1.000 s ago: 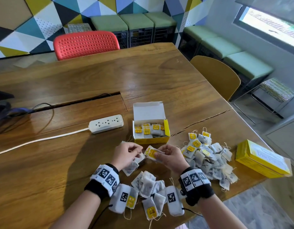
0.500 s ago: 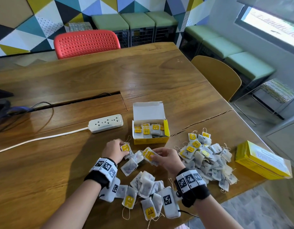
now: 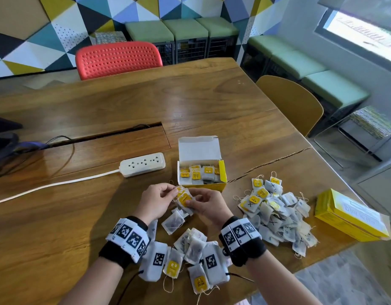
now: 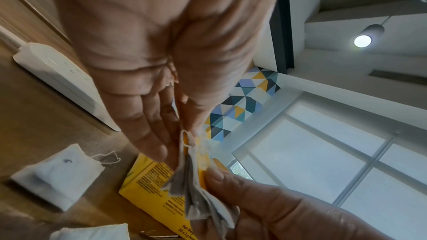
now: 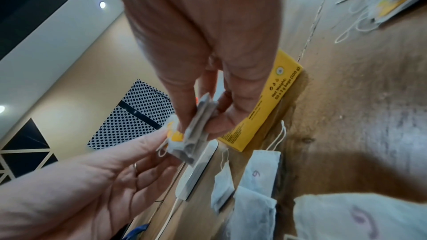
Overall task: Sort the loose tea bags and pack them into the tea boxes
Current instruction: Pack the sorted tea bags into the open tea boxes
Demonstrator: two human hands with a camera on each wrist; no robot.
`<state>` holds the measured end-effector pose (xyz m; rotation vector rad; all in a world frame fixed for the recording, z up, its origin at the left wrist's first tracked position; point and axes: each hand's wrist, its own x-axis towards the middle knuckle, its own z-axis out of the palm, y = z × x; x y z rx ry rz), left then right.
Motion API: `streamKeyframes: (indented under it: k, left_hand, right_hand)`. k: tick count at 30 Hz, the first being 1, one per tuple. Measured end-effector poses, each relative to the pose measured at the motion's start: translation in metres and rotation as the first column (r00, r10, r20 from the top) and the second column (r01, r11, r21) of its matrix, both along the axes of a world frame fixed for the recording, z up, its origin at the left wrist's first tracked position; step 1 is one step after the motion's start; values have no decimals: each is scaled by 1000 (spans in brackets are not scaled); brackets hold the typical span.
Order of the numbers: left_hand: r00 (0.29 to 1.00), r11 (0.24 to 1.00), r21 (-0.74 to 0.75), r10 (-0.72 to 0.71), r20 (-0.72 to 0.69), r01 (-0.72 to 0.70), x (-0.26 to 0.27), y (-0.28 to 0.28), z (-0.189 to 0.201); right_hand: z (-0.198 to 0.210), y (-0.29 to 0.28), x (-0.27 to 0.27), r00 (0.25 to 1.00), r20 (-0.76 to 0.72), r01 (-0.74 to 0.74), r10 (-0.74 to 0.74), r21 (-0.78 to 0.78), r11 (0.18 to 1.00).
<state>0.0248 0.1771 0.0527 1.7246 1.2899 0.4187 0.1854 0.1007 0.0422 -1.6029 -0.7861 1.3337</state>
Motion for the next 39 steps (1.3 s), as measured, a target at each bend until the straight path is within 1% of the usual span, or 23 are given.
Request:
streamKeyframes:
  k: [2,4,7,10,14,16,18,20,22,24,26,28,31,34,39]
  left_hand:
    - [998,1000,-25,-2,57,4,0,0,1]
    - [993,999,-36,2,120,3,1,2,1]
    - [986,1000,-6,8,169,-7,5,4,6]
    - [975,999,31,6,223,-13,10,8,9]
    - [969,997,74,3,248,-22,15,14,12]
    - [968,995,96,-7,252,-18,17,17,15]
    - [966,993,110,15,259,-45,20,20,15]
    - [966,984,129,87,242,-121,21,23,11]
    - [963,967,151,171,209,-205,22,26,4]
    - [959,961,133,216,184,-242,23,27,-5]
    - [958,965,81,234,163,-250,26,28,-10]
    - [952,963,29,258,164,-267,29,28,-15]
    - [942,958,-24,284,181,-284,33,29,-19]
    - [941,959,-59,284,185,-277,36,28,-20]
    - [939,955,-69,297,173,-289,37,27,-20]
  right_hand:
    - [2,1,0,1000,-21,-9,9,-7,1000]
    - [5,2,2,1000,-10,-17,17,-6,1000]
    - [9,5,8,999,1,-39,39,24,999]
    - [14,8,13,999,-25,-26,27,53,998]
    - [18,11,16,1000,-29,16,-13,113,993]
    - [20,12,17,999,-34,37,-33,119,992]
    - [23,16,17,998,-34,65,-62,108,992]
    - [25,24,19,993,13,119,-121,95,988]
    - [23,37,21,972,109,202,-207,58,978]
    - [19,53,22,935,214,289,-282,-2,957]
    - [17,68,19,893,342,329,-293,-51,943]
    - [17,80,14,848,464,324,-256,-72,943]
    - [23,91,5,810,563,273,-161,-119,955]
    - [22,97,0,794,602,230,-82,-172,958]
    - [21,100,0,765,644,172,12,-222,960]
